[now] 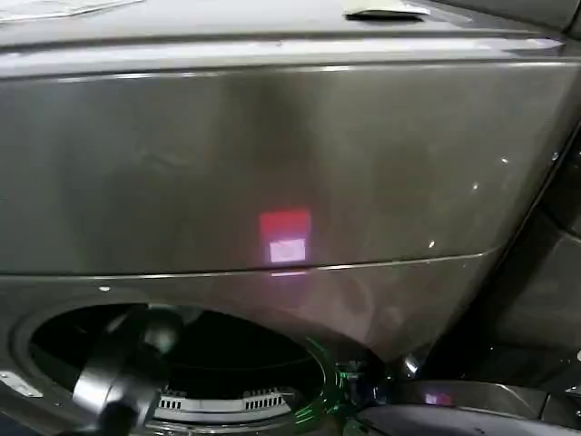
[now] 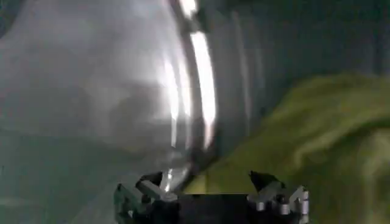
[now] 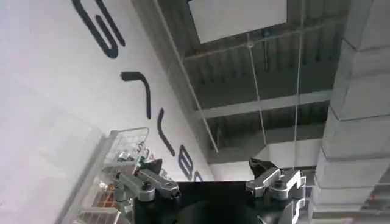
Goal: Grasp the clothes from the dryer.
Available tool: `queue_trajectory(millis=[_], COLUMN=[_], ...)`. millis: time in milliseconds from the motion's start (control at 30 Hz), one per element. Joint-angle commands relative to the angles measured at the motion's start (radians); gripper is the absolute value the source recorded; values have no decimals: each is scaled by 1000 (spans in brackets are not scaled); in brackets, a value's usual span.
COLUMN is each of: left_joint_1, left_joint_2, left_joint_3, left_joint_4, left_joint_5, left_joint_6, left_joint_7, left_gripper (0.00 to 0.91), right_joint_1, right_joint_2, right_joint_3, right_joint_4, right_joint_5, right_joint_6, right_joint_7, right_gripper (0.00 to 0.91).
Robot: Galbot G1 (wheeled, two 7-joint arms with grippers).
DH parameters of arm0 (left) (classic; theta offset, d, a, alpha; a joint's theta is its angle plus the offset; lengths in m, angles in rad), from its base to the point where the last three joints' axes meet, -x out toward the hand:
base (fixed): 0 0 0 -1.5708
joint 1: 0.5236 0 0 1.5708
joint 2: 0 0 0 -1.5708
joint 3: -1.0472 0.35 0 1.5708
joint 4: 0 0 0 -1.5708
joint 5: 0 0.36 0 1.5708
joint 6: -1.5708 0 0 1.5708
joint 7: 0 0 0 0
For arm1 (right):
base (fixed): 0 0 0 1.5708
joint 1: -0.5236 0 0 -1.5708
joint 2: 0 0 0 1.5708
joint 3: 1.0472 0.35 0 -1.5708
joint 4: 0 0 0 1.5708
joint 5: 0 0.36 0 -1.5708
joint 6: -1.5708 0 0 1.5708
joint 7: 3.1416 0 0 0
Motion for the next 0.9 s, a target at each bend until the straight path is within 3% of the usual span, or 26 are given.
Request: queue_trajectory(millis=[33, 433, 500, 567, 633, 900], left_joint_1=[-51, -84, -93, -111, -130, -147], left_joint_2=[-13, -55, -59, -65, -71, -86], left_joint_3=[105, 112, 116, 123, 136, 165], left_joint_4=[96, 197, 214, 229, 249, 254], left_joint_5=[167, 90, 70, 38, 38, 42], left_joint_6=[-134, -90, -93, -86, -89, -97], left_joint_7=[102, 106, 123, 158, 170, 182], left_gripper=[907, 907, 501, 398, 159, 34], right_joint_1=[2, -4, -3, -1, 3, 11], right_joint_2=[-3, 1, 1, 1, 0, 2], right_joint_3=[-3, 7, 6, 4, 2, -7], right_joint_4=[10, -1, -1, 0, -4, -5], right_joint_5=[0, 2, 2, 2, 1, -1], right_joint_6=[0, 4, 4, 6, 8, 11], right_joint_7=[1, 0, 0, 1, 2, 3], right_gripper=[907, 907, 907, 907, 907, 907])
